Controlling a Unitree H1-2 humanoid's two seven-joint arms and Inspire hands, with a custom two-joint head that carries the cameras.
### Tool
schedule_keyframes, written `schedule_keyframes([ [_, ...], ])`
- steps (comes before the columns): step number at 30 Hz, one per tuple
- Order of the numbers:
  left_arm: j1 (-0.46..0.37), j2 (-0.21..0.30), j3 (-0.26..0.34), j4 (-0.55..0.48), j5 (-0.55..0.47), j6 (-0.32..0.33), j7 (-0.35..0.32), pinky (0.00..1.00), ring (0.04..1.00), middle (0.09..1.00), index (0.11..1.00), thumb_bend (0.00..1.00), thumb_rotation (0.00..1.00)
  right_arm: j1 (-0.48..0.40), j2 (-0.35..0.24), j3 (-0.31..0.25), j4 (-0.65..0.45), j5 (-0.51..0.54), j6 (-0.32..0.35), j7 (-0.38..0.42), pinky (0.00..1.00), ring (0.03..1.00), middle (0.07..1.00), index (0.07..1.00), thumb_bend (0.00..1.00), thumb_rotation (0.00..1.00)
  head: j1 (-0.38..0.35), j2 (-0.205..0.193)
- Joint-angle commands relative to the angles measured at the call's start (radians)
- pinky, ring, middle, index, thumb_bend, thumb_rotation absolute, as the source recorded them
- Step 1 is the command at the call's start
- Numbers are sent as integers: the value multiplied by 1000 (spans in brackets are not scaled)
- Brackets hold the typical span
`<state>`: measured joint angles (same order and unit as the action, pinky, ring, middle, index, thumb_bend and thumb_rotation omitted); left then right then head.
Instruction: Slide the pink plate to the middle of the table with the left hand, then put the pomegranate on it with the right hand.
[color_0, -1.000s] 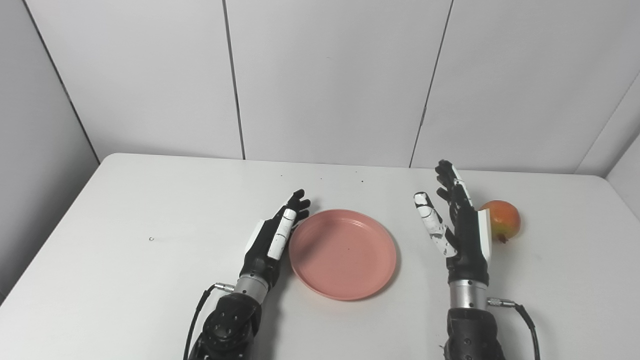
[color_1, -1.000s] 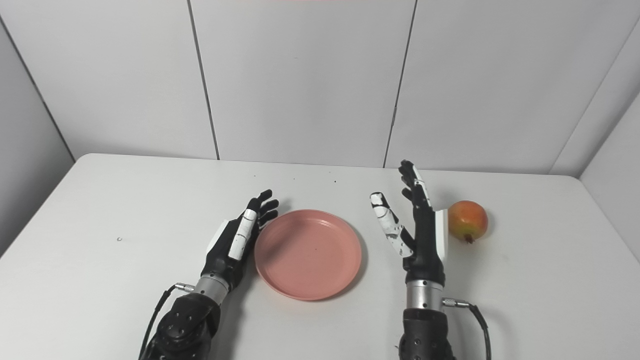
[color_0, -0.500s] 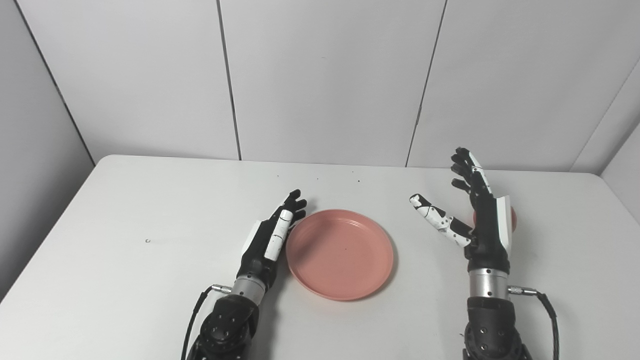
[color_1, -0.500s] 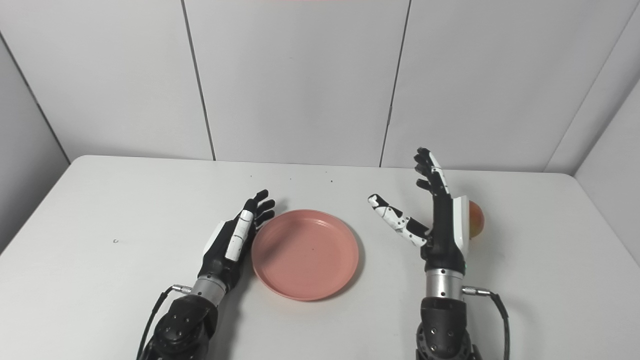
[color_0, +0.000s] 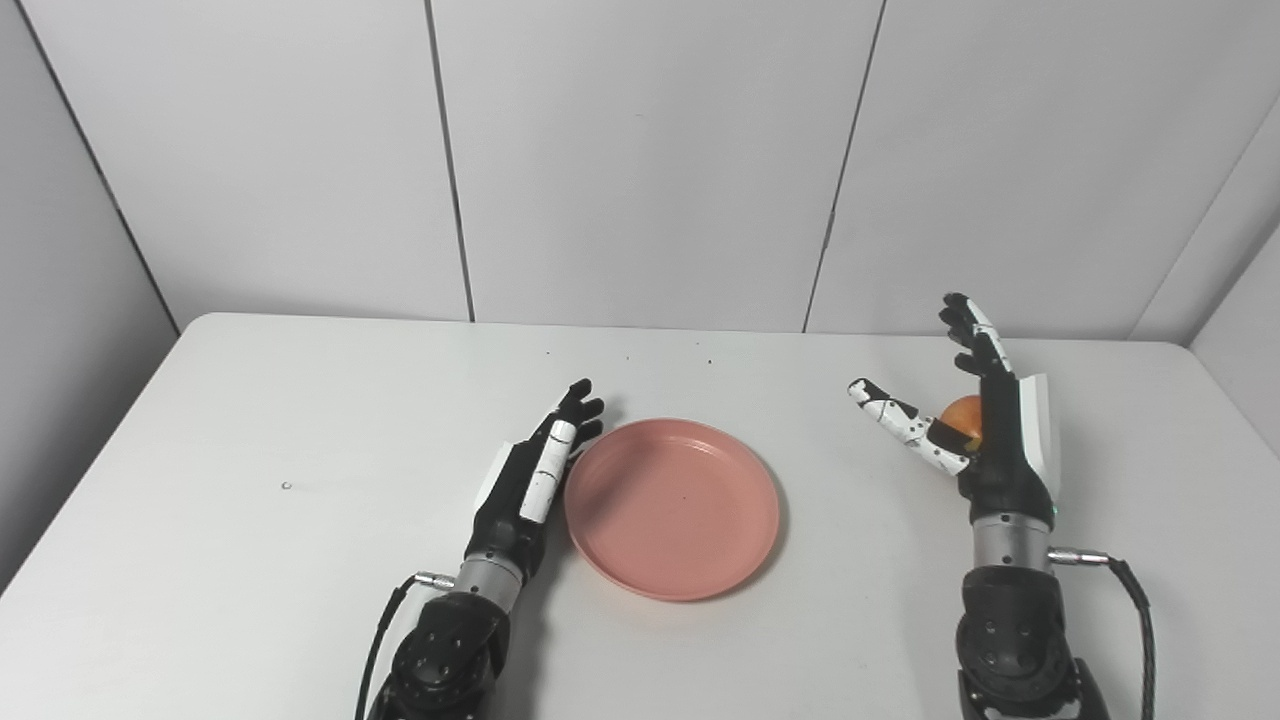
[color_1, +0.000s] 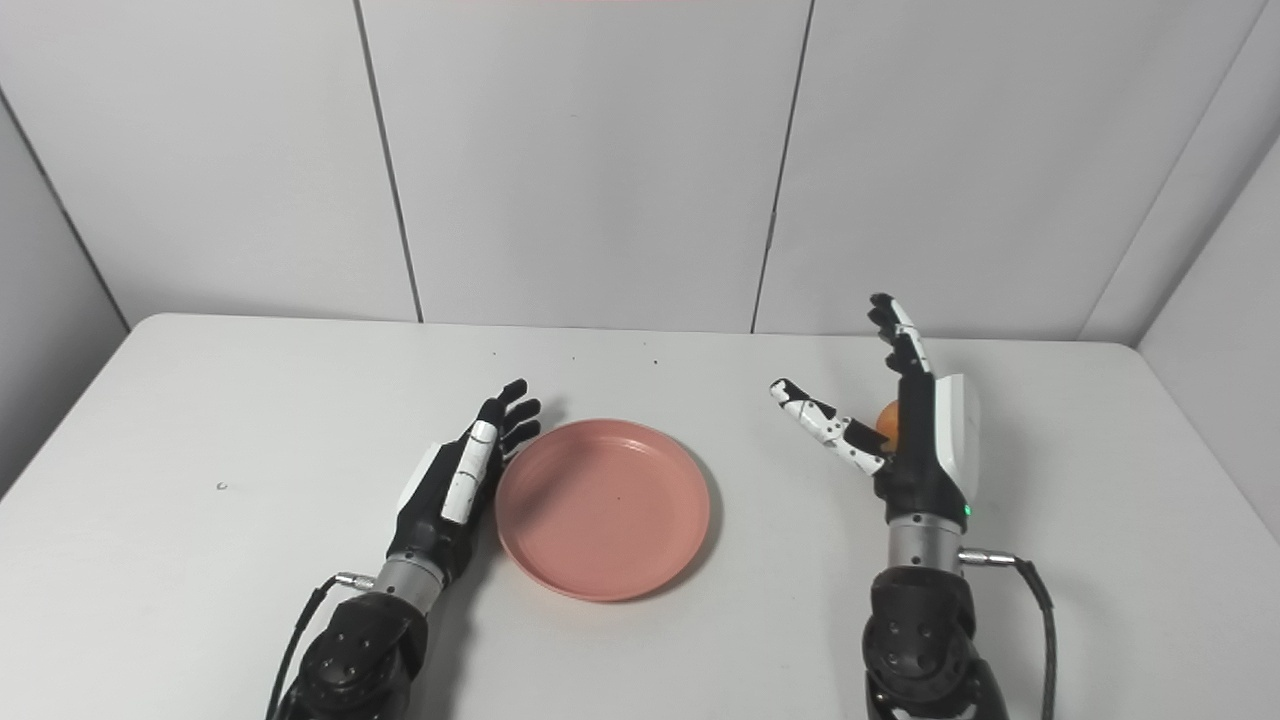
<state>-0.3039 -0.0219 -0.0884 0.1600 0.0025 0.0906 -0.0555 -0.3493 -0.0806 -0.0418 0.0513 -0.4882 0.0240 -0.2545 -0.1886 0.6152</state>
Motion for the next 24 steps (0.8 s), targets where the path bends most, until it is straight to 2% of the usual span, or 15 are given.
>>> schedule_keyframes([
  [1, -20, -6, 6, -9, 4, -53, 7, 881, 916, 920, 916, 681, 1000, -55, -24, -6, -2, -7, 2, -22, 804, 854, 853, 856, 767, 456, -5, -2],
  [10, -14, 4, 21, -9, -14, -78, -8, 891, 917, 920, 914, 651, 1000, -103, -53, 12, 58, -62, 43, -30, 755, 841, 869, 868, 773, 467, -63, -8],
  [14, -12, 11, 31, -7, -25, -87, -20, 896, 919, 921, 916, 657, 1000, -120, -64, 21, 72, -94, 87, -34, 745, 848, 884, 880, 792, 480, -104, -9],
  [24, -11, 12, 38, -6, -34, -93, -36, 896, 920, 924, 922, 667, 1000, -130, -92, 22, 103, -123, 146, -46, 746, 857, 894, 892, 807, 459, -122, -13],
])
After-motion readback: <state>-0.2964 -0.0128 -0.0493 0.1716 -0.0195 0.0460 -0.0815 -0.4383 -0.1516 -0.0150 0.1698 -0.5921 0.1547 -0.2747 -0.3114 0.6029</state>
